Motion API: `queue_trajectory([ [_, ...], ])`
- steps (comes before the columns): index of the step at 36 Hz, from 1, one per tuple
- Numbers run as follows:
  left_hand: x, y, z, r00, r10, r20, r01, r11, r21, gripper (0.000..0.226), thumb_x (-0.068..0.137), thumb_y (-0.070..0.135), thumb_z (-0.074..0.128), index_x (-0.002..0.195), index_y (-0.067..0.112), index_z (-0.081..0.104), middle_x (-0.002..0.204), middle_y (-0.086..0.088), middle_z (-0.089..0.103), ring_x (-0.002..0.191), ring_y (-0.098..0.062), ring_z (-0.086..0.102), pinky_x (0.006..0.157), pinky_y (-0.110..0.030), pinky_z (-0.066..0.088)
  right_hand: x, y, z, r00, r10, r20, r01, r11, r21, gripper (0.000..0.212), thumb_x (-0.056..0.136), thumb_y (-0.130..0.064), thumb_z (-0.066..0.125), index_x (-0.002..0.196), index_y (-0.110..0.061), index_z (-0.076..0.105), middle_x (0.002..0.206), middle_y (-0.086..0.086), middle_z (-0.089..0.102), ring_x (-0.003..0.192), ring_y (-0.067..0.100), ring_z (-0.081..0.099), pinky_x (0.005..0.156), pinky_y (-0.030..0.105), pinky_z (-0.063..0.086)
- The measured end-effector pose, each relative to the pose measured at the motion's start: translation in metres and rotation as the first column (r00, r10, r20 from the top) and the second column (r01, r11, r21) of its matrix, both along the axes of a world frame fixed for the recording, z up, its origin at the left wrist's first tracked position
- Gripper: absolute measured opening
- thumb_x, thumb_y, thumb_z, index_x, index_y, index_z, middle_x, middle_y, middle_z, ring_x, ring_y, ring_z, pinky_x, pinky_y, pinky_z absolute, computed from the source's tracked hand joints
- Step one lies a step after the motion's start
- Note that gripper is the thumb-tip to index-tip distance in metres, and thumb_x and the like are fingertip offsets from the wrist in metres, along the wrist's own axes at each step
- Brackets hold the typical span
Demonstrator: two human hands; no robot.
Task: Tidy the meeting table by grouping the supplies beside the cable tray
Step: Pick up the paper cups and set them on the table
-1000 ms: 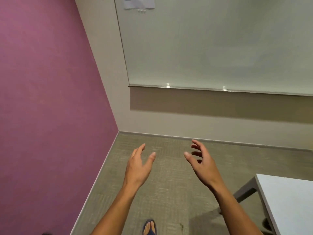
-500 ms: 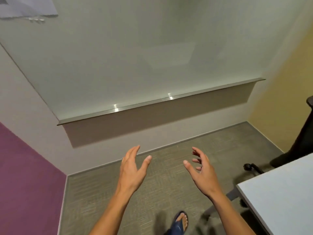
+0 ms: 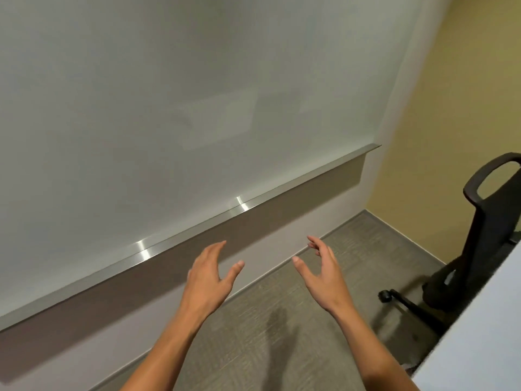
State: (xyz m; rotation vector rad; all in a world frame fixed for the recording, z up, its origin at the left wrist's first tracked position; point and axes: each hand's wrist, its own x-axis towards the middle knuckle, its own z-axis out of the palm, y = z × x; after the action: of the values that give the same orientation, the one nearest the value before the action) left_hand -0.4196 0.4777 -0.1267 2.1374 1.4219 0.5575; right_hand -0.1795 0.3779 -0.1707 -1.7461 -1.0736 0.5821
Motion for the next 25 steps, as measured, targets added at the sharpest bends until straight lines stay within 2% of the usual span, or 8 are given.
queue_trajectory([
  [2, 0.023, 0.027, 0.006, 1.000, -0.028, 0.006, 0.028, 1.000, 0.002, 0.071, 0.090, 0.063, 0.051, 0.149, 0.025, 0.038, 0.154, 0.003, 0.041, 0.142, -0.017, 0.038, 0.116, -0.047, 0.035, 0.020, 0.020, 0.005, 1.000, -0.030, -0.007, 0.030, 1.000, -0.006, 0.063, 0.081, -0.072, 0.057, 0.138, -0.058, 0.034, 0.137, -0.026, 0.043, 0.132, 0.002, 0.043, 0.104, 0.033, 0.039],
  [6, 0.069, 0.074, 0.010, 0.994, -0.104, 0.019, 0.104, 0.994, -0.009, 0.070, 0.091, 0.061, 0.051, 0.149, 0.024, 0.038, 0.154, 0.002, 0.041, 0.142, -0.018, 0.038, 0.116, -0.047, 0.035, 0.052, 0.053, 0.007, 0.996, -0.087, -0.029, 0.087, 0.996, -0.006, 0.061, 0.083, -0.072, 0.059, 0.137, -0.064, 0.032, 0.136, -0.033, 0.041, 0.130, -0.006, 0.042, 0.101, 0.026, 0.037],
  [9, 0.107, 0.112, 0.007, 0.983, -0.176, 0.047, 0.177, 0.984, -0.024, 0.070, 0.090, 0.062, 0.050, 0.148, 0.024, 0.039, 0.154, 0.003, 0.042, 0.141, -0.017, 0.039, 0.115, -0.047, 0.036, 0.073, 0.076, 0.005, 0.986, -0.164, -0.023, 0.164, 0.987, -0.003, 0.064, 0.083, -0.071, 0.058, 0.140, -0.059, 0.033, 0.136, -0.032, 0.042, 0.130, -0.002, 0.044, 0.101, 0.027, 0.037],
  [12, 0.146, 0.151, 0.000, 0.963, -0.264, 0.054, 0.265, 0.964, -0.017, 0.071, 0.090, 0.064, 0.050, 0.148, 0.025, 0.039, 0.153, 0.004, 0.041, 0.140, -0.016, 0.041, 0.114, -0.047, 0.037, 0.093, 0.102, 0.002, 0.970, -0.241, -0.013, 0.242, 0.970, 0.008, 0.062, 0.083, -0.069, 0.059, 0.139, -0.058, 0.035, 0.134, -0.033, 0.043, 0.127, -0.005, 0.045, 0.099, 0.026, 0.038],
  [14, 0.170, 0.176, -0.006, 0.946, -0.318, 0.066, 0.319, 0.948, -0.011, 0.072, 0.089, 0.066, 0.049, 0.148, 0.027, 0.038, 0.153, 0.006, 0.041, 0.139, -0.015, 0.041, 0.114, -0.047, 0.038, 0.106, 0.120, 0.001, 0.955, -0.295, 0.010, 0.295, 0.956, -0.002, 0.062, 0.084, -0.066, 0.060, 0.140, -0.054, 0.036, 0.134, -0.028, 0.045, 0.126, -0.003, 0.046, 0.102, 0.030, 0.041],
  [18, 0.213, 0.224, -0.012, 0.914, -0.398, 0.085, 0.402, 0.915, -0.036, 0.072, 0.087, 0.069, 0.047, 0.148, 0.031, 0.037, 0.154, 0.008, 0.039, 0.140, -0.015, 0.040, 0.113, -0.045, 0.039, 0.130, 0.158, 0.008, 0.920, -0.377, 0.104, 0.382, 0.924, -0.024, 0.070, 0.090, -0.059, 0.062, 0.151, -0.037, 0.035, 0.139, -0.019, 0.042, 0.131, 0.004, 0.043, 0.110, 0.038, 0.042],
  [25, 0.292, 0.289, -0.001, 0.828, -0.557, 0.056, 0.560, 0.825, -0.078, 0.082, 0.080, 0.074, 0.042, 0.148, 0.030, 0.038, 0.155, 0.004, 0.039, 0.141, -0.018, 0.040, 0.114, -0.050, 0.038, 0.174, 0.204, 0.024, 0.828, -0.548, 0.122, 0.555, 0.831, -0.035, 0.071, 0.091, -0.059, 0.061, 0.152, -0.037, 0.032, 0.145, -0.016, 0.041, 0.134, 0.004, 0.041, 0.110, 0.038, 0.041],
])
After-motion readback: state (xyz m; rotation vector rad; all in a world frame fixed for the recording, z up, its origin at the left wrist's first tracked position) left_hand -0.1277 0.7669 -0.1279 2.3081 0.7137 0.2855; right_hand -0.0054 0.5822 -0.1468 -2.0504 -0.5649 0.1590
